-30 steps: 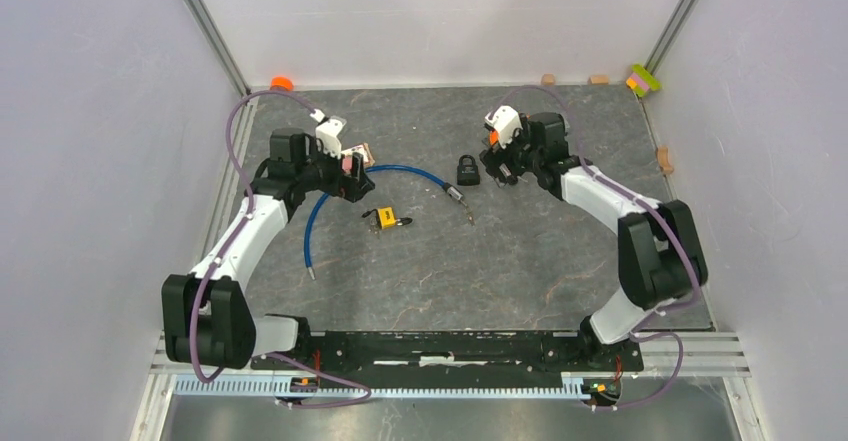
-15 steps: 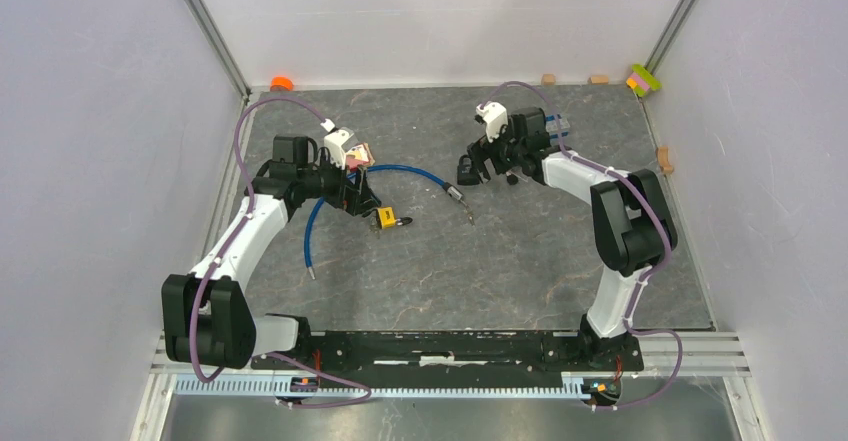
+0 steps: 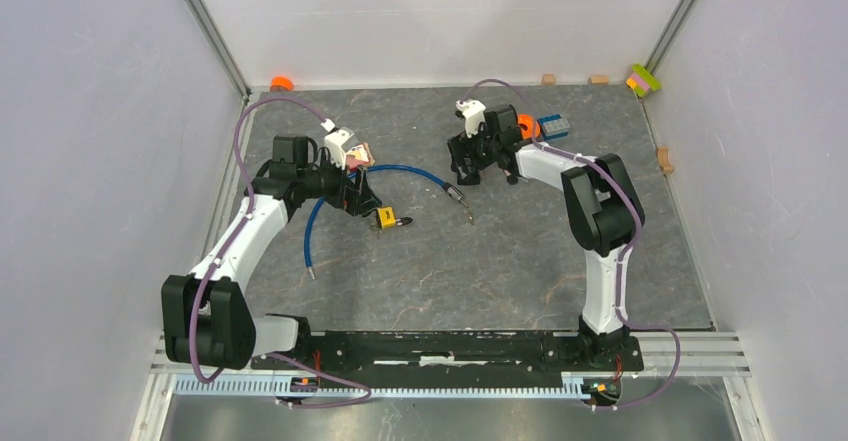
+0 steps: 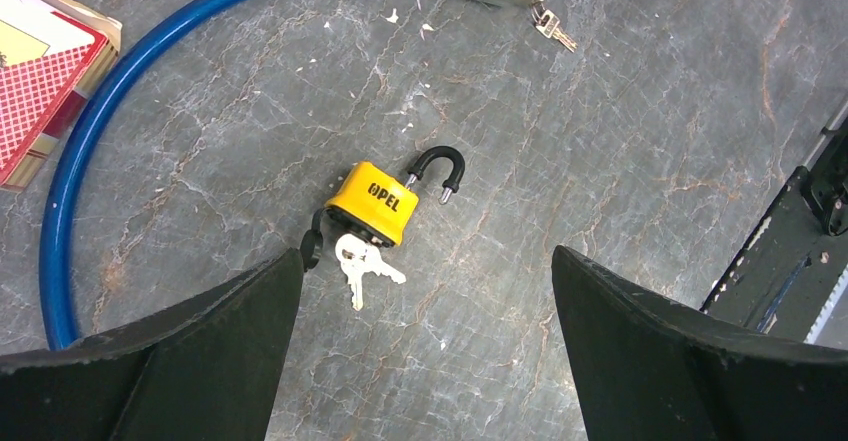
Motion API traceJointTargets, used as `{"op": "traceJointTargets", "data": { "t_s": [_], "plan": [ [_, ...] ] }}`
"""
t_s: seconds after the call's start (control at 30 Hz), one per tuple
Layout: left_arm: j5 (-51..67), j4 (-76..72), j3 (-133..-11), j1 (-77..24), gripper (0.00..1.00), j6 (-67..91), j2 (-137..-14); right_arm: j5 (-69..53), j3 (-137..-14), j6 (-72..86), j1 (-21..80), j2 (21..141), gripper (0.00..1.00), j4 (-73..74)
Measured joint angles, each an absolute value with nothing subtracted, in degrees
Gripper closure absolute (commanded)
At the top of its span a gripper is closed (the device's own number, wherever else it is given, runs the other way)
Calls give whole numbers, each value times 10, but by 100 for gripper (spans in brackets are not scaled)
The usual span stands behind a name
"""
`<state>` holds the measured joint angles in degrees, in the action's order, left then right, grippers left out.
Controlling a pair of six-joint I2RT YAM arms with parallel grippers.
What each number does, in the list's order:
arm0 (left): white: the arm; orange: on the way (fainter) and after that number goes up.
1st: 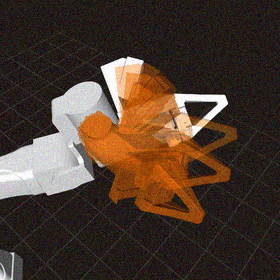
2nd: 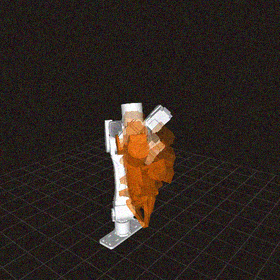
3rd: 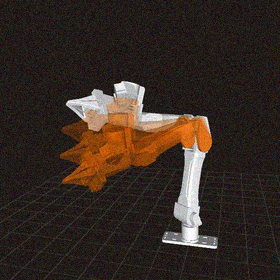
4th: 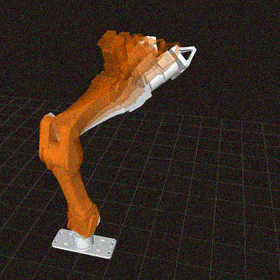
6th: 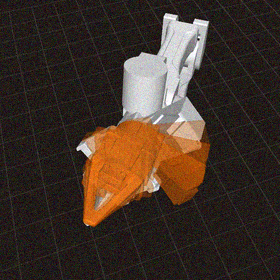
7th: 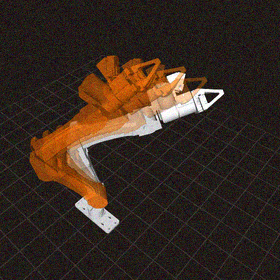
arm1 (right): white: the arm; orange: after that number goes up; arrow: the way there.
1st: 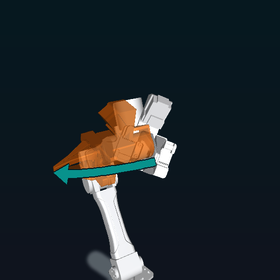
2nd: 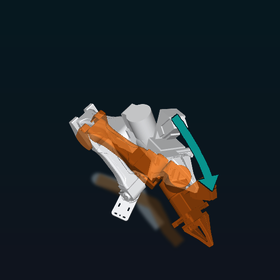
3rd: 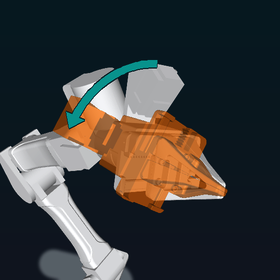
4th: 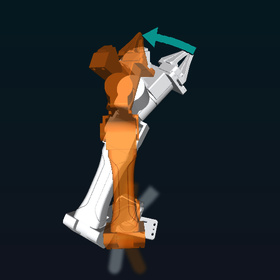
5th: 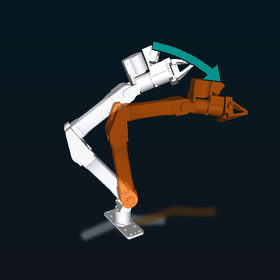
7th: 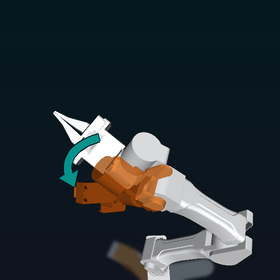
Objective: Unlock with the key
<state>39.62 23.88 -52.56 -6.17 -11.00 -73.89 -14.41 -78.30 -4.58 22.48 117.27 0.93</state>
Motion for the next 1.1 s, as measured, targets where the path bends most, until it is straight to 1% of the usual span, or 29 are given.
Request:
{"op": "traceJointTargets", "data": {
  "t_s": [0.3, 0.53, 0.7, 0.77, 0.93, 1.0, 1.1],
  "plan": [
    [397, 237, -526, -62, 0, -110, -738, -112, -791, -33, 233, 1197, 23, 31],
    [401, 237, -525, -62, 0, -110, -734, -113, -754, -38, 236, 1183, 40, 9],
    [402, 236, -525, -62, 0, -110, -711, -110, -699, -55, 235, 1143, 53, 7],
    [402, 235, -525, -62, 0, -110, -707, -112, -677, -65, 235, 1125, 60, 10],
    [402, 235, -526, -62, 0, -110, -709, -126, -621, -98, 235, 1079, 74, 20],
    [402, 235, -526, -62, 0, -110, -712, -134, -591, -116, 235, 1053, 78, 25],
    [402, 235, -530, -62, 0, -110, -719, -151, -545, -143, 235, 1014, 81, 35]
  ]
}}
